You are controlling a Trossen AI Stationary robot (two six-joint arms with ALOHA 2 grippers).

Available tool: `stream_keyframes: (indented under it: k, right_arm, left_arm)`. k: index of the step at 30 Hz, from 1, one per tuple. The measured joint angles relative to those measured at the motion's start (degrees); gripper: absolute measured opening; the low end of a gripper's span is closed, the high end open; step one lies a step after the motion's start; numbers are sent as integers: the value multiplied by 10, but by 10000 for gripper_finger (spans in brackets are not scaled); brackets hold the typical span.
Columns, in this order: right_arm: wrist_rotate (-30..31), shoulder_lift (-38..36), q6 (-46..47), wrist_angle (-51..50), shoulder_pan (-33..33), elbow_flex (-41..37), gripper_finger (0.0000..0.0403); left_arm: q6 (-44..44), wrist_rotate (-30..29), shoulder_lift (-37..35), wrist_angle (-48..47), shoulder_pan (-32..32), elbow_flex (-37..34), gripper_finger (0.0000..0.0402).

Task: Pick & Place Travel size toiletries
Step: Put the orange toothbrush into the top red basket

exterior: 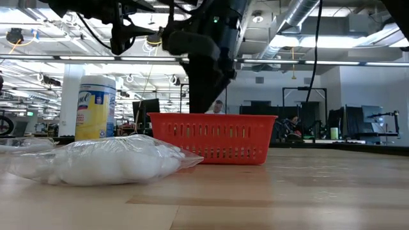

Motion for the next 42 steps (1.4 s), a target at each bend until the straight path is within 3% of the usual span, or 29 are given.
stream_keyframes:
  k: [7, 15, 21, 26, 32, 36, 42]
  right_arm:
    - [44, -61, -6, 29, -13, 1, 107]
    - [43, -188, -55, 64, -57, 2, 107]
    - [33, -264, -59, 41, -110, 2, 107]
    - [-71, -311, -15, 6, -154, 1, 107]
    - [-98, -368, -153, 5, -149, 1, 108]
    - [-134, -391, -240, -11, -138, 1, 107]
    - [-395, -422, -284, 74, -165, -70, 107]
  left_arm:
    - [0, -12, 0, -1, -21, 0, 209]
    - [-10, -49, 0, -1, -39, -2, 209]
    - [-32, -37, 12, -3, -40, -2, 209]
    - [-64, -7, 47, 3, -45, -2, 209]
    - [-155, -90, 117, 31, -86, -2, 209]
    - [-213, -111, 158, 27, -113, -2, 209]
    - [-292, -113, 186, 27, -159, -2, 209]
